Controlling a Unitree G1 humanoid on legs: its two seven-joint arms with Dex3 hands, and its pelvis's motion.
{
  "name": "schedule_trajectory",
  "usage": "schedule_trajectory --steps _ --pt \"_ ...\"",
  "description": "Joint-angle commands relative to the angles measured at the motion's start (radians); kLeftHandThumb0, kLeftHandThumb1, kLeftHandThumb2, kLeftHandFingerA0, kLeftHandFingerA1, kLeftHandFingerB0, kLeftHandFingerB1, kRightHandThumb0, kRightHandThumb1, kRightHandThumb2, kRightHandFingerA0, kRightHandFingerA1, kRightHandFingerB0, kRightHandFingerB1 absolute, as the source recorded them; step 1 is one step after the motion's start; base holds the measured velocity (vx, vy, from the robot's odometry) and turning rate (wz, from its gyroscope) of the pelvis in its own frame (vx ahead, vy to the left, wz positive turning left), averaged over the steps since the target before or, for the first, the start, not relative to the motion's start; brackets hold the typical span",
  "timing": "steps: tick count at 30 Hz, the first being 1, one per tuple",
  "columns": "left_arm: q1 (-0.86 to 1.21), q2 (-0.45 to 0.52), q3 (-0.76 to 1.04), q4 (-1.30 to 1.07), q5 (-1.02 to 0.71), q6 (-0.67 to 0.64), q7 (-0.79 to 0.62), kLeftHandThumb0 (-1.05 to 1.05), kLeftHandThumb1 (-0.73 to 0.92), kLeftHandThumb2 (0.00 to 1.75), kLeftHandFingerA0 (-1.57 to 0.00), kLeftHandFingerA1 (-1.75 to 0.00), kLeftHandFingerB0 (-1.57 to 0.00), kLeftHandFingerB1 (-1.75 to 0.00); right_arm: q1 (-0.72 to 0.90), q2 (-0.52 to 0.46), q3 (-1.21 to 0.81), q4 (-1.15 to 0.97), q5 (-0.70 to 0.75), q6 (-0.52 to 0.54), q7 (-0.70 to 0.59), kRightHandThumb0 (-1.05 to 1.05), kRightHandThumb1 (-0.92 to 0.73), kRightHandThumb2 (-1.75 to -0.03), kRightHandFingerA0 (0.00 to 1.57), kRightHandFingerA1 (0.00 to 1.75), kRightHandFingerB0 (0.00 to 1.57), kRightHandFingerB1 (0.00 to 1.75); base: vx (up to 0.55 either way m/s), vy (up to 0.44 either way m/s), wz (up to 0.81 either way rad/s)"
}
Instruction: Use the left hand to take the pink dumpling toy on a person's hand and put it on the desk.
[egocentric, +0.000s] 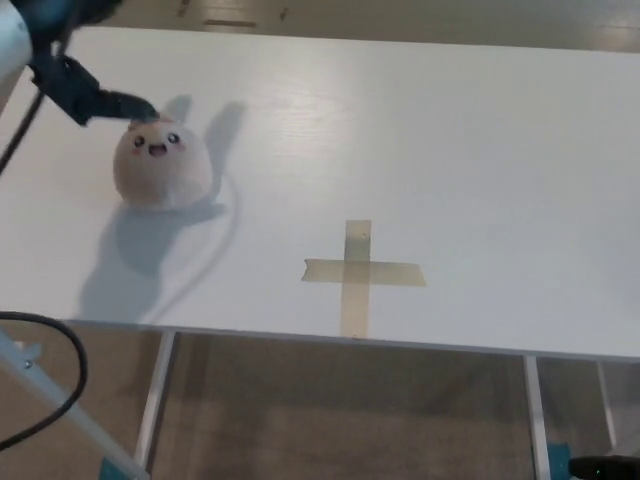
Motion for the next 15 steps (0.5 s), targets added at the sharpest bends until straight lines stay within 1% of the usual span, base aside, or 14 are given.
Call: schedule_trajectory --steps 1,2,4,5,6,7,9,10,11,12,13,14,15 --pt "0.265 0.062 0.358 -0.611 -0.309 -0.016 -0.103 -0.75 0.37 0.86 0.0 -0.02 0.0 -0.08 0.019 -0.009 0.002 0.005 -0.006 0.001 0.01 -0.26 -0.69 -0.6 0.66 0.45 0.56 0.42 0.0 0.0 0.0" --pt "0.318 0.041 0.411 -0.689 -0.346 -0.021 -0.107 -0.94 0.37 0.73 0.0 -0.09 0.0 -0.15 0.019 -0.01 0.002 0.005 -0.006 0.002 0.01 -0.26 -0.69 -0.6 0.66 0.45 0.57 0.43 0.0 0.0 0.0" --pt "0.41 0.004 0.495 -0.815 -0.407 -0.028 -0.115 -0.91 0.39 0.75 0.0 -0.08 -0.03 -0.15 0.02 -0.01 0.003 0.005 -0.007 0.002 0.009 -0.26 -0.69 -0.6 0.66 0.45 0.57 0.43 0.0 0.0 0.0" --pt "0.501 -0.034 0.556 -0.908 -0.472 -0.036 -0.128 -0.85 0.5 0.56 -0.01 -0.26 -0.06 -0.27 0.02 -0.01 0.005 0.005 -0.008 0.003 0.008 -0.25 -0.69 -0.6 0.66 0.45 0.57 0.43 0.0 0.0 0.0" --pt "0.56 -0.058 0.593 -0.964 -0.514 -0.041 -0.137 -0.85 0.5 0.56 -0.01 -0.26 -0.06 -0.27 0.021 -0.01 0.006 0.005 -0.01 0.004 0.008 -0.25 -0.69 -0.6 0.66 0.45 0.57 0.43 0.0 0.0 0.0" --pt "0.618 -0.08 0.629 -1.014 -0.564 -0.04 -0.153 -0.84 0.42 0.69 -0.07 -0.21 -0.12 -0.27 0.02 -0.01 0.006 0.005 -0.01 0.005 0.007 -0.25 -0.69 -0.6 0.66 0.45 0.57 0.43 0.0 0.0 0.0" --pt "0.665 -0.093 0.657 -1.051 -0.607 -0.035 -0.166 -0.84 0.42 0.69 -0.07 -0.21 -0.12 -0.27 0.02 -0.011 0.007 0.006 -0.011 0.006 0.006 -0.25 -0.69 -0.6 0.66 0.45 0.57 0.43 0.0 0.0 0.0" --pt "0.777 -0.127 0.707 -1.118 -0.716 0.006 -0.199 -0.7 0.48 0.56 -0.16 -0.29 -0.21 -0.29 0.025 -0.008 0.007 0.007 -0.011 0.005 0.003 -0.25 -0.69 -0.6 0.65 0.45 0.57 0.43 0.0 0.0 0.0" --pt "0.777 -0.127 0.707 -1.118 -0.716 0.006 -0.199 -0.7 0.48 0.56 -0.16 -0.29 -0.21 -0.29 0.025 -0.008 0.007 0.007 -0.011 0.005 0.003 -0.25 -0.69 -0.6 0.65 0.45 0.57 0.43 0.0 0.0 0.0" --pt "0.874 -0.156 0.729 -1.154 -0.784 0.01 -0.211 -0.65 0.41 0.76 -0.3 -0.45 -0.28 -0.41 0.03 -0.005 0.007 0.007 -0.011 0.007 0.001 -0.25 -0.68 -0.6 0.65 0.44 0.56 0.42 0.0 0.0 0.0" --pt "0.941 -0.175 0.744 -1.178 -0.829 0.011 -0.217 -0.65 0.41 0.76 -0.3 -0.45 -0.28 -0.41 0.033 -0.003 0.008 0.007 -0.012 0.008 -0.001 -0.25 -0.68 -0.6 0.65 0.44 0.56 0.42 0.0 0.0 0.0" --pt "1.086 -0.213 0.765 -1.199 -0.908 -0.021 -0.236 -0.55 0.45 0.55 -0.51 -0.42 -0.43 -0.36 0.042 0.001 0.01 0.008 -0.013 0.008 -0.003 -0.26 -0.68 -0.6 0.65 0.44 0.55 0.42 0.0 0.0 0.0" --pt "1.086 -0.213 0.765 -1.199 -0.908 -0.021 -0.236 -0.55 0.45 0.55 -0.51 -0.42 -0.43 -0.36 0.042 0.001 0.01 0.008 -0.013 0.008 -0.003 -0.26 -0.68 -0.6 0.65 0.44 0.55 0.42 0.0 0.0 0.0"
